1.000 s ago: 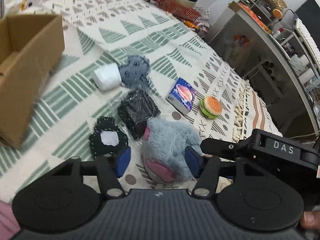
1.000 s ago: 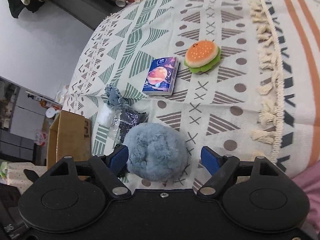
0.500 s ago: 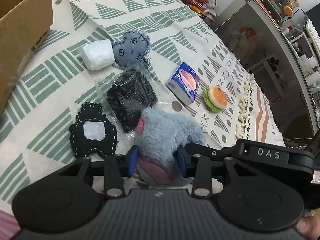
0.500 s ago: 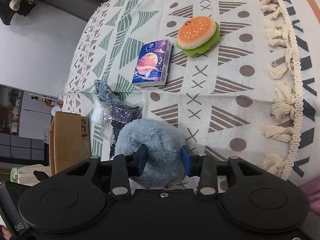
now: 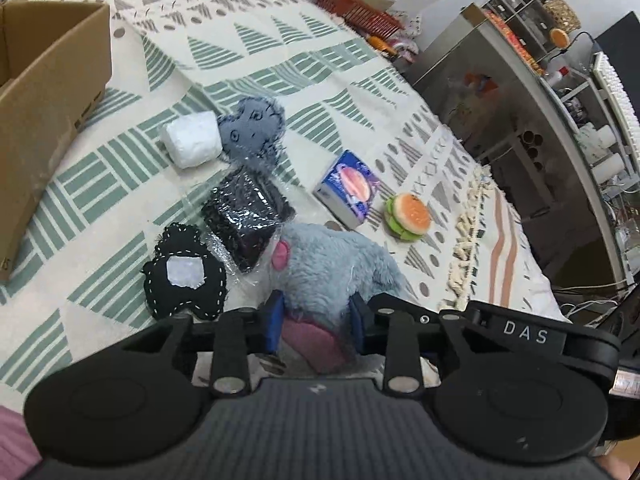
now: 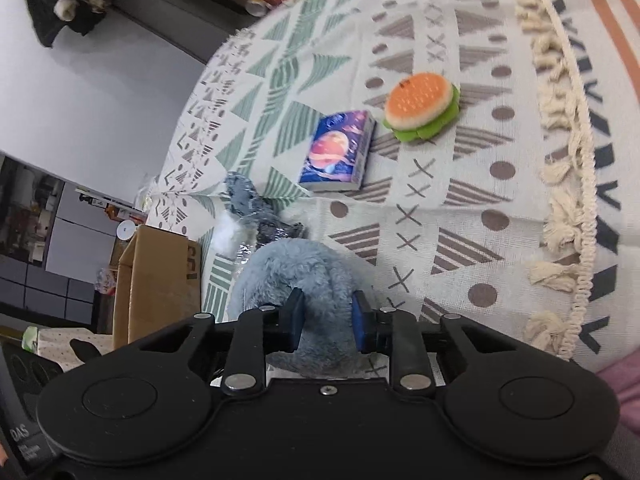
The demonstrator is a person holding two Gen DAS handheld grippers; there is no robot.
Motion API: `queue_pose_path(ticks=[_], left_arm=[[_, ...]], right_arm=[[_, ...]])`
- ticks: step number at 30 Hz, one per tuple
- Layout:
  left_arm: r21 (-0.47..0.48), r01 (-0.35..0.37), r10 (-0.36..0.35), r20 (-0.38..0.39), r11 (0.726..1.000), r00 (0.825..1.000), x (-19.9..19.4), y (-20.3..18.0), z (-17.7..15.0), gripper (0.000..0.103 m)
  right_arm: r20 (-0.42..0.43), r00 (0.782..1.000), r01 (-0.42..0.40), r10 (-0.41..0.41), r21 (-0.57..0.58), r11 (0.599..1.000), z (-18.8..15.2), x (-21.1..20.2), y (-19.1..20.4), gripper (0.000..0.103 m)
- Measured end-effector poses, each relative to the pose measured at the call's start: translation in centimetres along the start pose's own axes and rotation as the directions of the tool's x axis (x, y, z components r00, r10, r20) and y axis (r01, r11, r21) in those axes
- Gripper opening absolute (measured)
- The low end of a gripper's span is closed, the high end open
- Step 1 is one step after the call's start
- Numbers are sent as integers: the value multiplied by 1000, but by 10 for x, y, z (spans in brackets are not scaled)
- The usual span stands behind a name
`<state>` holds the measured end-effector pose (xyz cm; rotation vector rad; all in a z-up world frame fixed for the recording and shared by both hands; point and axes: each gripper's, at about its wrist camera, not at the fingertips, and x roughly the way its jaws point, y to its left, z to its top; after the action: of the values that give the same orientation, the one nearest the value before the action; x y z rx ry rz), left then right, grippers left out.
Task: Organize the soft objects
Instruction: 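Lift the grey plush with both grippers and carry it over the box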
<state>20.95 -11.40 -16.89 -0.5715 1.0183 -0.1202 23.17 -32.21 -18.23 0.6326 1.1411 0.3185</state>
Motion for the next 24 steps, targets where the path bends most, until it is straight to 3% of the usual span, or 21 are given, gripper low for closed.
queue_pose_path(ticks=[24], left_arm=[[34,104,-108,165,994,980,-100,19,22,31]], right_arm=[[198,979,-31,55,-121,992,-33,-51,95,24]])
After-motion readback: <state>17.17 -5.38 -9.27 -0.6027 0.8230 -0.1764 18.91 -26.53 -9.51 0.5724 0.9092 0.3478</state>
